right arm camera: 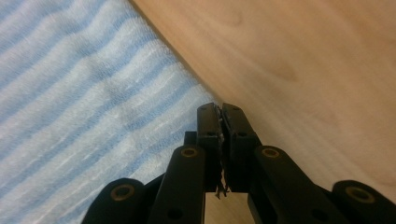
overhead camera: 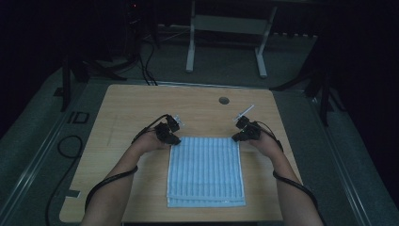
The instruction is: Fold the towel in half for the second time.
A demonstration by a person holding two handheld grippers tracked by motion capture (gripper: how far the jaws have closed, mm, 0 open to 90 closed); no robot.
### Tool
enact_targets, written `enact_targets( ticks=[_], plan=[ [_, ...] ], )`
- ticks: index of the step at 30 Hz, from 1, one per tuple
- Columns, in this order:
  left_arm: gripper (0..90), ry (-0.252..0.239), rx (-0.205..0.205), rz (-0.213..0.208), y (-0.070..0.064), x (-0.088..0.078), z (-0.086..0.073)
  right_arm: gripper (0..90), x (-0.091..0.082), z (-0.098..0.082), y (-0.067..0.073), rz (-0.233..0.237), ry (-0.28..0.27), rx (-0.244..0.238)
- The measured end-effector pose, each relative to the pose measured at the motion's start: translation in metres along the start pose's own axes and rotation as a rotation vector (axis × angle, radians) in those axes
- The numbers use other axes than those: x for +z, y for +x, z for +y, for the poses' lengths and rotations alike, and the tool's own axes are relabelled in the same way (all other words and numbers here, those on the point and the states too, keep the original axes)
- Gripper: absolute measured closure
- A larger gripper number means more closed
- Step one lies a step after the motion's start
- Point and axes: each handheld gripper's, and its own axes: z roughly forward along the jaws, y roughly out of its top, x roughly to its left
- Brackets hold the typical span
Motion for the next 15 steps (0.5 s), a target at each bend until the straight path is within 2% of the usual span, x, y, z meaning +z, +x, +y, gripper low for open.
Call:
enact_targets(
  ticks=[3, 5, 7, 9, 11, 12, 13, 15],
  plan=[
    [85.9, -0.05, -0.04, 0.043, 0.006, -0.008, 0.002, 86.7, -0.006, 0.004, -0.001, -0.015, -0.032, -0.006],
    [85.9, -0.093, -0.049, 0.085, 0.01, -0.019, 0.004, 86.7, -0.013, 0.01, 0.0, -0.023, -0.06, -0.012],
    [85.8, -0.109, -0.042, 0.101, 0.01, -0.024, 0.004, 86.7, -0.016, 0.012, 0.0, -0.024, -0.074, -0.014],
    [85.8, -0.126, -0.047, 0.092, 0.011, -0.031, 0.004, 86.7, -0.022, 0.015, 0.001, -0.03, -0.09, -0.026],
    [85.8, -0.133, -0.03, 0.099, 0.009, -0.037, 0.003, 86.7, -0.03, 0.017, 0.005, -0.035, -0.101, -0.044],
    [85.8, -0.128, -0.03, 0.085, 0.008, -0.039, 0.002, 86.7, -0.03, 0.017, 0.005, -0.035, -0.101, -0.044],
    [85.8, -0.128, -0.017, 0.106, 0.005, -0.042, 0.001, 86.7, -0.032, 0.017, 0.008, -0.038, -0.102, -0.053],
    [85.7, -0.124, -0.006, 0.082, 0.001, -0.045, -0.003, 86.7, -0.038, 0.011, 0.02, -0.033, -0.126, -0.087]
  ],
)
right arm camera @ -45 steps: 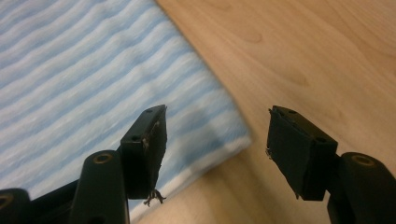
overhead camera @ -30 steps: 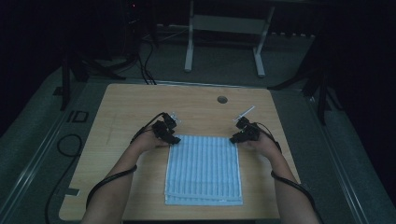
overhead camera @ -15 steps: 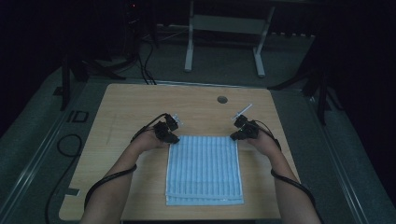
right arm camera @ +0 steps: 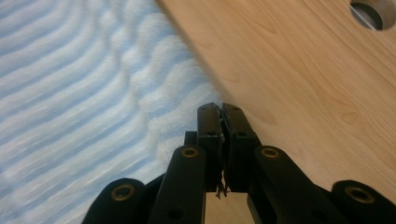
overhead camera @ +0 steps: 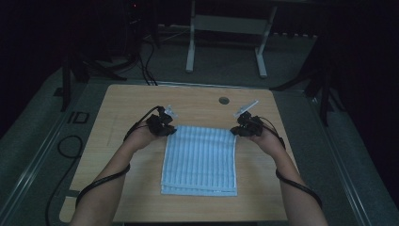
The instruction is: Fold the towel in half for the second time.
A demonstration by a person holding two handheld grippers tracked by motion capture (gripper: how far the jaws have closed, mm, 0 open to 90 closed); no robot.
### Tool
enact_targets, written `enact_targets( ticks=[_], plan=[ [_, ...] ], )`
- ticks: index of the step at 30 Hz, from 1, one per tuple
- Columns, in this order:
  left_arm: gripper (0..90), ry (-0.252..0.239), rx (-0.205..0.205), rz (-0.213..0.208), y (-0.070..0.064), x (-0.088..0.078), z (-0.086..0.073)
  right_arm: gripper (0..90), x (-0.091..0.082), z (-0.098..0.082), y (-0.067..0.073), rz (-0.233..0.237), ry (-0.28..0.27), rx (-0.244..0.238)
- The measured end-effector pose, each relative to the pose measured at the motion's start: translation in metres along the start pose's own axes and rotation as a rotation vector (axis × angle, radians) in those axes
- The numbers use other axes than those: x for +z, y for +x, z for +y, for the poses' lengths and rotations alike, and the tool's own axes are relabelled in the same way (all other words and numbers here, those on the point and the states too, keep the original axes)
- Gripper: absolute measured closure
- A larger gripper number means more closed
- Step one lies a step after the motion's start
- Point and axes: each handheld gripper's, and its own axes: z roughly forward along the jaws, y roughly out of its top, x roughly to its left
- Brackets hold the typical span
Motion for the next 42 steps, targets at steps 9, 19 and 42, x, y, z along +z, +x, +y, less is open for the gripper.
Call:
enact_targets(
  ticks=[9, 19, 42],
  plan=[
    [85.5, 0.009, 0.071, -0.039, -0.031, -0.024, -0.02, 86.7, -0.02, -0.022, 0.031, 0.035, -0.066, -0.065],
    [85.2, -0.045, 0.108, -0.083, -0.064, -0.059, -0.04, 86.6, -0.054, -0.043, 0.085, 0.04, -0.101, -0.188],
    [84.2, 0.017, 0.172, -0.271, -0.144, -0.053, -0.093, 86.2, -0.05, -0.11, 0.142, 0.133, -0.034, -0.183]
  ],
)
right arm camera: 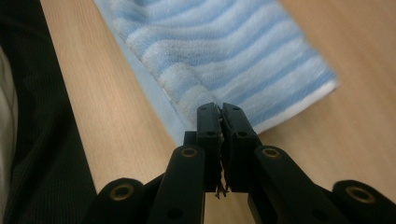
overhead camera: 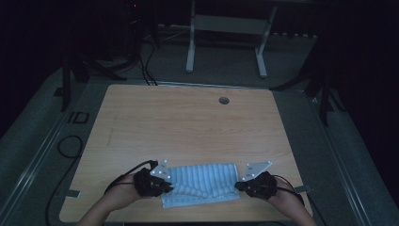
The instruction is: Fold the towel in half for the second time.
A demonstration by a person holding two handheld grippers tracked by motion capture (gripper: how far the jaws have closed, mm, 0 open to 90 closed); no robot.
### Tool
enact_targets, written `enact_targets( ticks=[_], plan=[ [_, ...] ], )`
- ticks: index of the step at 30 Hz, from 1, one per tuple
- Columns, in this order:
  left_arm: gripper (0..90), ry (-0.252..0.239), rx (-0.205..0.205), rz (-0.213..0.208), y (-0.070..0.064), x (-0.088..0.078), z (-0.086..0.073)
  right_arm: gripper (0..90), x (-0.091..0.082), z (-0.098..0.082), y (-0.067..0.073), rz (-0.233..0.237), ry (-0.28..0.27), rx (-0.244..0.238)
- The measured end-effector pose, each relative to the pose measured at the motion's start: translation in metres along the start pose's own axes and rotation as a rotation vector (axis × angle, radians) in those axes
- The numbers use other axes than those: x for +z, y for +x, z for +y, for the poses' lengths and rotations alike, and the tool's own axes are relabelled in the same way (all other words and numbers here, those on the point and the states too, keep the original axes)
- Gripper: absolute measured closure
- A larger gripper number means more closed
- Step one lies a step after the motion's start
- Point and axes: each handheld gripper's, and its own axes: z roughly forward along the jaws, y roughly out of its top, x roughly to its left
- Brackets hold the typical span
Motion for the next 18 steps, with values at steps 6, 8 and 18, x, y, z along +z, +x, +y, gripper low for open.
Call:
enact_targets(
  ticks=[6, 8, 18],
  plan=[
    [83.7, 0.02, -0.023, -0.043, -0.003, 0.013, -0.009, 82.9, 0.009, -0.013, 0.002, 0.043, 0.018, 0.03],
    [78.4, 0.033, -0.039, -0.074, -0.003, 0.016, -0.012, 66.6, 0.014, -0.018, 0.004, 0.09, 0.067, 0.028],
    [44.9, -0.023, -0.051, -0.099, 0.003, -0.015, -0.006, 51.2, -0.01, 0.001, -0.006, 0.067, -0.096, 0.032]
  ],
)
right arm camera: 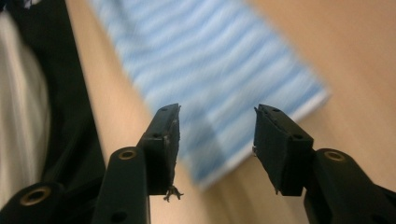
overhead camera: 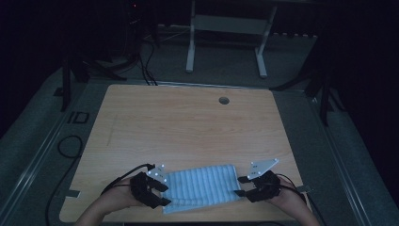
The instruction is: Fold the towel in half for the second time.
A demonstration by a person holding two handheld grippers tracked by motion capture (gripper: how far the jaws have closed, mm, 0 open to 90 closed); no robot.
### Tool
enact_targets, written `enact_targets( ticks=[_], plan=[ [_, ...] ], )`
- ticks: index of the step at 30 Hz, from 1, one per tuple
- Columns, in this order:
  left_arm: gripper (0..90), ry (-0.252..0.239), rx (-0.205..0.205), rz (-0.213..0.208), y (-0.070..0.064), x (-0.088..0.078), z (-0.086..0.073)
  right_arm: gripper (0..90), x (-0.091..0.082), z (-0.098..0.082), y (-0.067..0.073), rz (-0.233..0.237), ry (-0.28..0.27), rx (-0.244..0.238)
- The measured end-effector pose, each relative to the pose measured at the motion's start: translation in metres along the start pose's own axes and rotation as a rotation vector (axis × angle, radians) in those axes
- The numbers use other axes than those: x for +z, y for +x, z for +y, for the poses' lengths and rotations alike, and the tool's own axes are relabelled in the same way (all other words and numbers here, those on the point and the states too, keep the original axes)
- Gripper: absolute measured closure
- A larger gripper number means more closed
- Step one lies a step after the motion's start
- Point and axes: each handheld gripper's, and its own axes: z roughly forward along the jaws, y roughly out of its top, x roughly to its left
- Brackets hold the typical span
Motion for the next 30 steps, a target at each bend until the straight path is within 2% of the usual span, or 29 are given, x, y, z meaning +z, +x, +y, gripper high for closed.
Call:
enact_targets(
  ticks=[1, 3, 4, 5, 6, 8, 9, 10, 12, 13, 15, 17, 21, 22, 23, 24, 25, 27, 30],
  plan=[
    [44.8, -0.008, -0.006, 0.014, 0.001, -0.003, 0.003, 60.3, 0.001, 0.005, -0.001, -0.001, -0.016, 0.002],
    [44.8, -0.012, -0.009, 0.03, 0.001, -0.006, 0.005, 63.4, 0.003, 0.009, -0.001, -0.013, -0.027, 0.0],
    [44.8, -0.013, -0.019, 0.057, 0.003, -0.006, 0.008, 68.2, 0.007, 0.013, -0.002, -0.012, -0.033, -0.006],
    [49.4, -0.014, -0.035, 0.072, 0.003, -0.003, 0.01, 76.1, 0.013, 0.017, -0.002, -0.013, -0.028, -0.015],
    [53.1, 0.001, -0.038, 0.072, 0.004, 0.002, 0.012, 80.3, 0.024, 0.022, -0.002, -0.032, -0.018, -0.022],
    [54.6, 0.057, -0.022, 0.089, 0.004, 0.019, 0.012, 83.7, 0.03, 0.023, -0.003, -0.038, -0.011, -0.031],
    [61.0, 0.07, -0.029, 0.082, 0.004, 0.024, 0.012, 85.0, 0.036, 0.024, -0.004, -0.053, -0.004, -0.027],
    [61.2, 0.078, -0.027, 0.074, 0.006, 0.031, 0.01, 88.8, 0.04, 0.023, -0.006, -0.049, 0.003, -0.014],
    [63.8, 0.094, -0.031, 0.075, 0.009, 0.041, 0.007, 89.6, 0.05, 0.019, -0.009, -0.064, 0.009, 0.003],
    [65.3, 0.078, -0.043, 0.067, 0.012, 0.044, 0.005, 89.7, 0.06, 0.014, -0.013, -0.057, 0.028, 0.039],
    [66.0, 0.043, -0.066, 0.049, 0.018, 0.044, 0.003, 89.7, 0.065, 0.012, -0.014, -0.071, 0.04, 0.039],
    [65.7, 0.033, -0.07, 0.07, 0.024, 0.043, 0.003, 89.6, 0.071, 0.008, -0.018, -0.062, 0.025, 0.074],
    [62.0, 0.006, -0.094, 0.137, 0.043, 0.041, 0.004, 88.0, 0.073, 0.008, -0.022, -0.076, 0.004, 0.09],
    [61.3, 0.006, -0.094, 0.137, 0.043, 0.041, 0.004, 88.0, 0.073, 0.008, -0.022, -0.076, 0.004, 0.09],
    [61.0, -0.006, -0.09, 0.156, 0.058, 0.041, 0.007, 86.7, 0.077, 0.012, -0.033, -0.103, -0.016, 0.118],
    [60.5, -0.004, -0.084, 0.168, 0.062, 0.042, 0.008, 86.8, 0.078, 0.014, -0.037, -0.116, -0.02, 0.127],
    [60.5, 0.001, -0.09, 0.162, 0.067, 0.041, 0.01, 86.8, 0.08, 0.016, -0.041, -0.115, -0.019, 0.141],
    [60.5, 0.005, -0.098, 0.176, 0.073, 0.042, 0.014, 87.1, 0.083, 0.02, -0.049, -0.131, -0.019, 0.146],
    [60.4, 0.033, -0.089, 0.182, 0.084, 0.042, 0.021, 87.3, 0.087, 0.026, -0.062, -0.138, -0.016, 0.165]
  ],
)
